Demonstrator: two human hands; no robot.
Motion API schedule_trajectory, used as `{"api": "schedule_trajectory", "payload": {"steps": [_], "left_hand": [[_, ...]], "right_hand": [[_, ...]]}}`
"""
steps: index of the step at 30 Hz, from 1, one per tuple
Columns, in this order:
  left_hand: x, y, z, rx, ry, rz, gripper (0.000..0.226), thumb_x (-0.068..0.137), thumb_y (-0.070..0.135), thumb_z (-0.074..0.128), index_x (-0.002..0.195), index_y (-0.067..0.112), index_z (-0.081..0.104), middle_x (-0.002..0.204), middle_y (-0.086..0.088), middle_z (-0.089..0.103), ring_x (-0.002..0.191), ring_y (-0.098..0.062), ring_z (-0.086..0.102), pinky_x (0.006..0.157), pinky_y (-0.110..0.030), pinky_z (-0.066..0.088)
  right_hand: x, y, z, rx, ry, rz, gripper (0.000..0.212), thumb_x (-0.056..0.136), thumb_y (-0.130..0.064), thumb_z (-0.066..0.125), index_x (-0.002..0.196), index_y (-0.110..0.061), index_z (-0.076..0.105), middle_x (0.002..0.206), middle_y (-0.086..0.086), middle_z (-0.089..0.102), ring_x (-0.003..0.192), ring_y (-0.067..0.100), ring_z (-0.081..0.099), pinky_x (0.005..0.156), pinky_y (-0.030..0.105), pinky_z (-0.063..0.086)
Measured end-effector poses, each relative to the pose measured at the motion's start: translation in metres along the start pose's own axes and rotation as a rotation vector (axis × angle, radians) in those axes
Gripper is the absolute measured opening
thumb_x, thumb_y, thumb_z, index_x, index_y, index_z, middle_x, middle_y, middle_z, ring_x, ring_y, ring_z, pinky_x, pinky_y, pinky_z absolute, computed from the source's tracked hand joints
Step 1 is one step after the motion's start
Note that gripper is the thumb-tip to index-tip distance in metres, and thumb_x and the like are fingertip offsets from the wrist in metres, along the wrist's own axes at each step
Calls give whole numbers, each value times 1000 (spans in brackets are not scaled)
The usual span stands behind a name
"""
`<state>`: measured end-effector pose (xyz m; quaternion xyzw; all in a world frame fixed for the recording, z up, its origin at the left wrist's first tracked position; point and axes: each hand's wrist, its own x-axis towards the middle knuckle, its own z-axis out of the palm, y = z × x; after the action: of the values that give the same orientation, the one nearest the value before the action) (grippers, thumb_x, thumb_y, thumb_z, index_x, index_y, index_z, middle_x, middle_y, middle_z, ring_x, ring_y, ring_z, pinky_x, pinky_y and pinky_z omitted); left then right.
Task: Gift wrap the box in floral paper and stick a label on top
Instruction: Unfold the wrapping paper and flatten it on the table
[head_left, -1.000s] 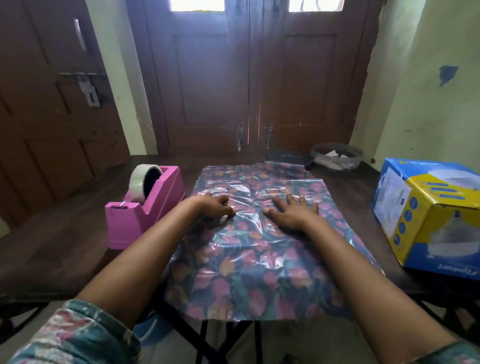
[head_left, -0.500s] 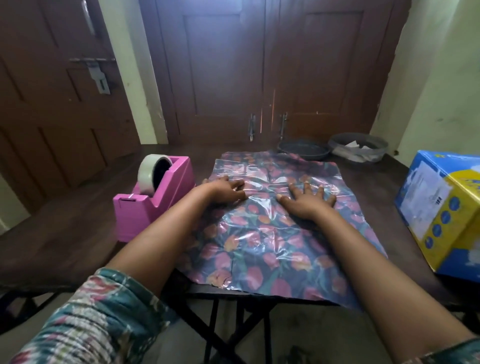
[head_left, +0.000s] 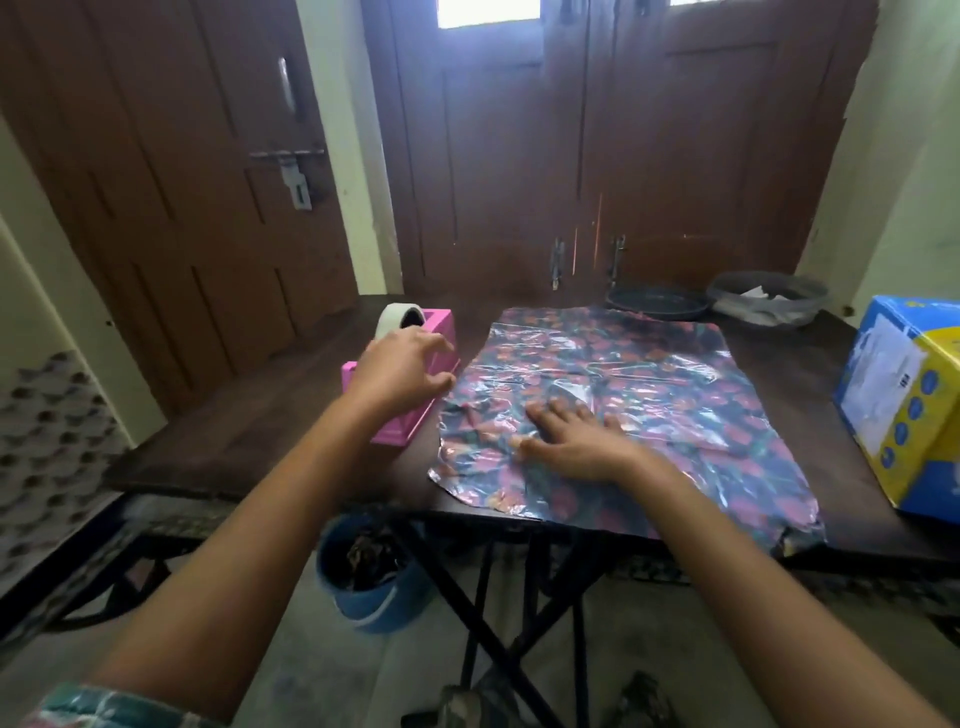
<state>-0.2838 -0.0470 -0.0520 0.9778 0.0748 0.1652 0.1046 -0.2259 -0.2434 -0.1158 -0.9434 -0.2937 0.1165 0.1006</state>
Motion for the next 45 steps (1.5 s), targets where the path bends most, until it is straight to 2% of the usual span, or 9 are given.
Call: {"api": "schedule_trajectory", "payload": {"steps": [6,10,13,16,18,24,32,37,45], "left_hand": [[-29,-5,18,126,33,107,19,86,21,60,100,23,73,107,-2,70,100,-25,56,95,-30,34],[-37,0,14,166,-195,145,16,87,26,59,90,20,74,94,2,72,89,-18,57,95,-28,31],[-41,2,20,158,-288,103,17,86,32,63,91,18,71,96,-2,70,90,-20,61,77,-29,47],[-40,7,26,178,-255,28,17,89,27,57,98,17,66,105,-7,66,96,-27,61,74,-32,46],[-40,10,29,193,-216,-16,17,91,22,53,100,13,64,106,-12,65,96,-30,60,73,-34,44],[-34,10,39,86,-209,-198,34,87,20,62,118,9,51,115,-15,59,104,-32,57,82,-36,46],[-30,7,42,62,-156,-283,40,85,31,65,113,8,48,109,-12,59,103,-30,57,74,-34,43],[-26,10,45,40,-228,-296,22,82,18,70,80,8,50,98,-14,63,83,-27,54,65,-32,41],[-23,16,40,-83,-235,-369,13,84,17,61,81,7,53,82,-8,55,80,-25,56,66,-30,45]], "right_hand": [[-7,-4,18,-80,88,23,69,90,-67,23,149,-34,7,158,3,-2,145,26,-3,114,48,-2],[-7,-4,19,-88,93,36,69,90,-67,24,149,-33,8,158,3,-1,145,27,-2,114,48,-1],[-4,-11,12,-109,85,82,65,90,-64,28,144,-27,28,156,6,18,142,30,14,112,52,9],[7,-30,-1,-206,300,121,47,95,-47,31,126,-17,49,142,12,40,132,30,31,105,48,23],[19,-39,-5,-207,362,26,43,97,-35,30,133,-15,43,148,8,34,138,26,25,108,46,21],[46,-37,0,47,-34,2,48,101,-40,18,147,-28,22,158,-2,6,145,24,4,116,51,5],[43,-34,15,17,48,11,50,100,-44,13,149,-31,12,158,-2,0,145,23,-2,116,49,-4],[43,-36,23,-15,112,48,55,99,-47,12,150,-26,8,158,1,-1,145,24,-3,116,49,-5],[45,-36,19,16,93,60,54,99,-45,14,150,-26,13,158,-2,3,145,24,1,115,48,0]]}}
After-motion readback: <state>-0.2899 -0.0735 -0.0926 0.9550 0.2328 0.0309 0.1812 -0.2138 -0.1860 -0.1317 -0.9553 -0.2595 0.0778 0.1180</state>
